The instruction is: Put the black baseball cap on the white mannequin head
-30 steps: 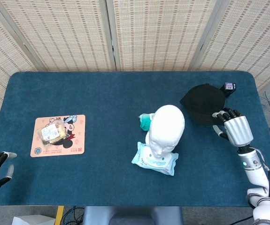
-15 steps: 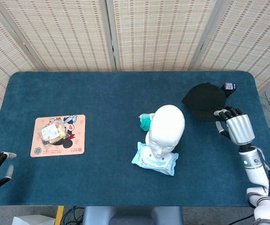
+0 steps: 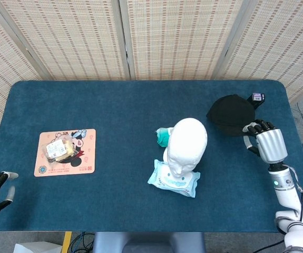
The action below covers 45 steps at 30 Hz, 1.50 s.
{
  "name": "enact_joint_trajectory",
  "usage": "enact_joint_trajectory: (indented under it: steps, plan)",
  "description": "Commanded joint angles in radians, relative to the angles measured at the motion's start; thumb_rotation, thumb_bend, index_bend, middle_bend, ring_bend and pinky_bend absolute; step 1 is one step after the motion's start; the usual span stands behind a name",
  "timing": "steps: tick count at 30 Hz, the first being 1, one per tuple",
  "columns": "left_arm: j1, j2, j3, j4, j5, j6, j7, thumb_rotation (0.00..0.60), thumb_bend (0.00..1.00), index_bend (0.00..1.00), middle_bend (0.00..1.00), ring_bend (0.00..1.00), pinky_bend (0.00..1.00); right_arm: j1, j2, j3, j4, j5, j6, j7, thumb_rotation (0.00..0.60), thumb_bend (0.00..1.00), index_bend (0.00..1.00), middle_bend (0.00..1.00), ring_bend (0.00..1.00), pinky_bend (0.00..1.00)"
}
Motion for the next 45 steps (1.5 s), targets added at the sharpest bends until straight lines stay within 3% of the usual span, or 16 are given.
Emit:
enact_joint_trajectory:
  steps: [1, 13, 27, 37, 45]
  plan:
    - [-0.001, 0.001, -0.001, -0.001, -0.002, -0.003, 0.000, 0.600, 0.43, 0.38, 0.42, 0.40, 0.66, 0.002, -0.002, 0.004, 0.002, 0.002, 0.014, 0.001, 0.600, 0.50, 0.67, 0.56, 0.37, 0.49]
    - [0.001, 0.004, 0.000, -0.004, 0.003, 0.004, -0.002, 0.600, 0.43, 0.38, 0.42, 0.40, 0.65, 0.043, 0.032, 0.043, -0.007, 0.019, 0.139, -0.036, 0.600, 0.50, 0.77, 0.60, 0.41, 0.50]
    - [0.007, 0.011, -0.003, -0.010, 0.006, 0.017, -0.011, 0.600, 0.43, 0.38, 0.42, 0.40, 0.66, 0.109, 0.102, 0.070, -0.080, 0.017, 0.220, -0.153, 0.600, 0.50, 0.79, 0.61, 0.42, 0.50]
    - [0.010, 0.017, -0.005, -0.013, 0.007, 0.024, -0.019, 0.600, 0.43, 0.38, 0.42, 0.40, 0.65, 0.170, 0.163, 0.085, -0.151, 0.002, 0.251, -0.265, 0.600, 0.50, 0.79, 0.61, 0.42, 0.50]
    - [0.017, 0.026, -0.009, -0.016, 0.007, 0.040, -0.032, 0.600, 0.43, 0.38, 0.42, 0.40, 0.65, 0.253, 0.224, 0.102, -0.267, -0.021, 0.239, -0.397, 0.600, 0.50, 0.79, 0.61, 0.42, 0.50]
